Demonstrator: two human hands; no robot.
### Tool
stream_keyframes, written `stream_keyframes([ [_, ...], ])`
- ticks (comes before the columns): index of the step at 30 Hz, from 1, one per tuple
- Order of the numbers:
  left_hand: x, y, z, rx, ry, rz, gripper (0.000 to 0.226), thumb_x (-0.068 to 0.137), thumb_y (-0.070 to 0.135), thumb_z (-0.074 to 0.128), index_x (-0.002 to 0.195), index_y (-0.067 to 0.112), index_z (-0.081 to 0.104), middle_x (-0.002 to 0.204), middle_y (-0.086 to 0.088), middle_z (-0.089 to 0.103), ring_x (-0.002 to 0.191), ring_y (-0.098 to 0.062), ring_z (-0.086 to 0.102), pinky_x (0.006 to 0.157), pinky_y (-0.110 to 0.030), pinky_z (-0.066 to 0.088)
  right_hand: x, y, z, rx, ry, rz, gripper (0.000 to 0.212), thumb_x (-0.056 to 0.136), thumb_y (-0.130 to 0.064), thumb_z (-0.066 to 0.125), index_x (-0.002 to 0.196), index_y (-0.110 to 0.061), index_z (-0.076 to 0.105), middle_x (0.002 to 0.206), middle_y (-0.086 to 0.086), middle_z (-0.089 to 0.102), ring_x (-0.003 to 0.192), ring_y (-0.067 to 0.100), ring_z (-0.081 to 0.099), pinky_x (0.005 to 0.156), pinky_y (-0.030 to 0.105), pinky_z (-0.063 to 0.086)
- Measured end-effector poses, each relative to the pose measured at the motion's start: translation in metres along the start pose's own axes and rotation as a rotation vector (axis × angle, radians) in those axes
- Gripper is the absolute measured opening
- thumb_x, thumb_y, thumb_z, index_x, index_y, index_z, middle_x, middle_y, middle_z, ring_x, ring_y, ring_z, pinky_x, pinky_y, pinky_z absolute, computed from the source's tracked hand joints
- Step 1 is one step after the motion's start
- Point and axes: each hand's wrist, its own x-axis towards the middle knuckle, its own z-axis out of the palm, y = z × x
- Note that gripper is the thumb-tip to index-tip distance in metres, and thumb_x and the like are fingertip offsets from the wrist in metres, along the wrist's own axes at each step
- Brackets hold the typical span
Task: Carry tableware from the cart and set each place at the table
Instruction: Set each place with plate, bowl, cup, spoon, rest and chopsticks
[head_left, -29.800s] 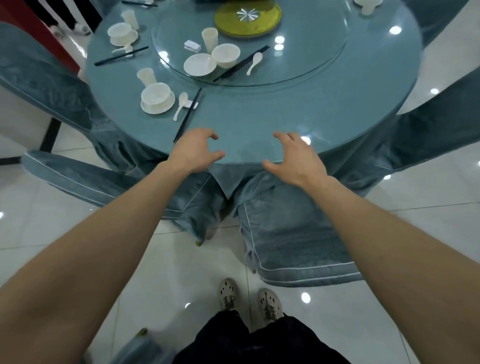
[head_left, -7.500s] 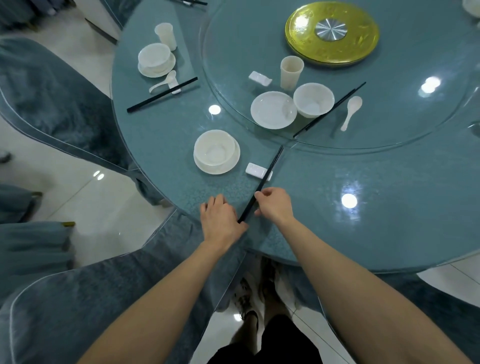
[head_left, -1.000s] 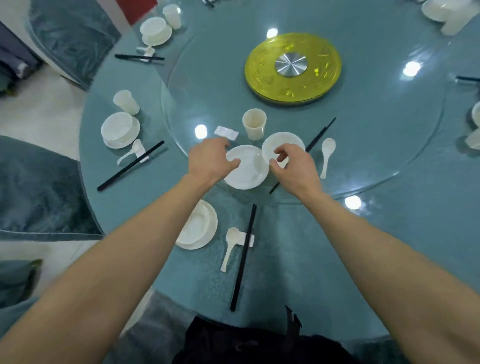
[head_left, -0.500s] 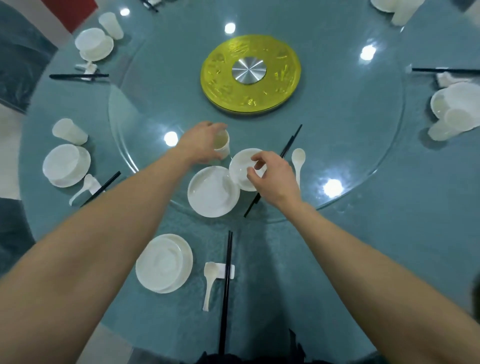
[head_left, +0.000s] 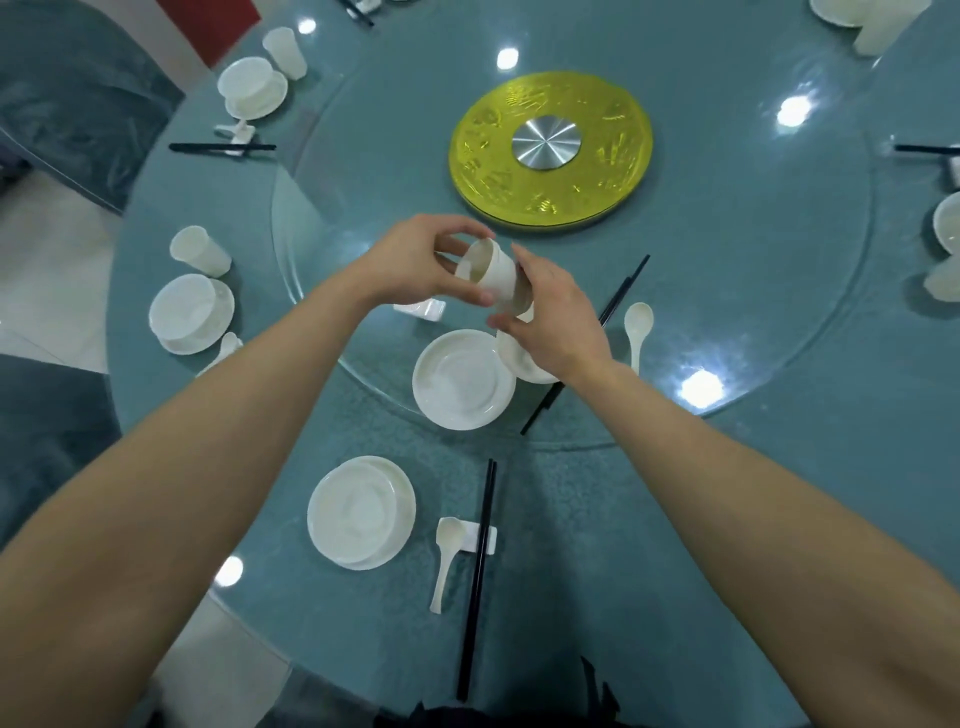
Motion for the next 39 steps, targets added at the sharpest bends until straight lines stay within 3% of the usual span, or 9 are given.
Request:
stream_keyframes([
  [3, -0.005, 0.006, -0.004, -0.022, -0.018, -0.004, 0.074, 0.065, 0.033, 0.103, 0.13, 0.038, 0.068, 0.121, 0.006, 0.074, 0.098, -0.014, 0.078, 0.089, -0.033, 0.062, 0.0, 0.004, -0.004, -0.028, 0.046, -0.045, 0.07, 0.087, -0.033, 0.085, 0.147, -0.019, 0.053, 0.138, 0.001, 0.062, 0.126, 0.023, 0.055, 0.108, 0.039, 0.045],
  [8, -0.003, 0.013, -0.016, -0.008, 0.086, -0.001, 0.074, 0.065, 0.035, 0.102, 0.131, 0.039, 0.069, 0.119, 0.005, 0.073, 0.094, -0.014, 0.078, 0.093, -0.033, 0.062, -0.006, 0.023, -0.018, -0.073, 0.115, 0.026, 0.066, 0.086, -0.026, 0.085, 0.143, -0.016, 0.055, 0.135, 0.002, 0.061, 0.124, 0.027, 0.055, 0.106, 0.039, 0.044],
  [11, 0.005, 0.007, -0.012, 0.111, 0.17, -0.012, 0.078, 0.062, 0.049, 0.101, 0.132, 0.043, 0.069, 0.116, 0.005, 0.071, 0.092, -0.017, 0.074, 0.092, -0.032, 0.059, -0.012, 0.034, -0.026, -0.098, 0.148, 0.081, 0.066, 0.087, -0.024, 0.083, 0.145, -0.016, 0.053, 0.137, 0.003, 0.059, 0.127, 0.027, 0.052, 0.107, 0.039, 0.041],
  [15, 0.027, -0.013, 0.017, 0.288, 0.206, -0.077, 0.095, 0.045, 0.071, 0.088, 0.134, 0.045, 0.064, 0.115, 0.007, 0.072, 0.099, -0.022, 0.07, 0.095, -0.043, 0.058, -0.015, 0.038, -0.032, -0.118, 0.158, 0.104, 0.067, 0.088, -0.024, 0.083, 0.147, -0.017, 0.051, 0.139, 0.003, 0.057, 0.129, 0.026, 0.05, 0.108, 0.038, 0.04],
  [23, 0.048, -0.034, 0.061, 0.446, 0.13, -0.124, 0.088, 0.059, 0.052, 0.097, 0.136, 0.031, 0.059, 0.126, 0.001, 0.07, 0.114, -0.027, 0.065, 0.093, -0.044, 0.056, -0.018, 0.044, -0.03, -0.115, 0.155, 0.112, 0.067, 0.088, -0.025, 0.083, 0.146, -0.017, 0.052, 0.138, 0.002, 0.057, 0.129, 0.027, 0.052, 0.107, 0.037, 0.042],
  [28, 0.046, -0.031, 0.051, 0.467, 0.06, -0.125, 0.111, 0.055, 0.051, 0.101, 0.151, 0.028, 0.049, 0.142, -0.002, 0.062, 0.128, -0.027, 0.06, 0.104, -0.045, 0.052, -0.019, 0.043, -0.025, -0.114, 0.148, 0.128, 0.068, 0.089, -0.027, 0.083, 0.148, -0.019, 0.051, 0.141, 0.0, 0.057, 0.132, 0.025, 0.05, 0.107, 0.036, 0.04],
  [32, 0.034, -0.021, 0.034, 0.292, 0.043, -0.029, 0.119, 0.057, 0.048, 0.102, 0.159, 0.03, 0.042, 0.154, -0.001, 0.053, 0.14, -0.02, 0.051, 0.115, -0.04, 0.043, -0.02, 0.037, -0.022, -0.096, 0.146, 0.111, 0.069, 0.088, -0.027, 0.083, 0.149, -0.019, 0.051, 0.14, -0.001, 0.057, 0.131, 0.024, 0.051, 0.108, 0.037, 0.042],
  [36, 0.011, 0.003, 0.024, 0.046, 0.004, 0.053, 0.106, 0.051, 0.072, 0.094, 0.145, 0.04, 0.056, 0.135, 0.014, 0.064, 0.12, -0.003, 0.063, 0.105, -0.033, 0.053, -0.019, 0.019, -0.015, -0.07, 0.129, 0.046, 0.068, 0.088, -0.03, 0.083, 0.147, -0.02, 0.051, 0.137, -0.002, 0.058, 0.128, 0.022, 0.052, 0.106, 0.038, 0.045],
  [39, -0.004, 0.008, 0.02, 0.004, 0.02, 0.051, 0.081, 0.054, 0.068, 0.089, 0.126, 0.037, 0.068, 0.118, 0.012, 0.071, 0.1, -0.011, 0.072, 0.096, -0.038, 0.06, -0.018, 0.0, -0.008, -0.046, 0.105, -0.027, 0.066, 0.087, -0.03, 0.083, 0.145, -0.019, 0.053, 0.134, -0.001, 0.059, 0.124, 0.023, 0.055, 0.101, 0.039, 0.048],
])
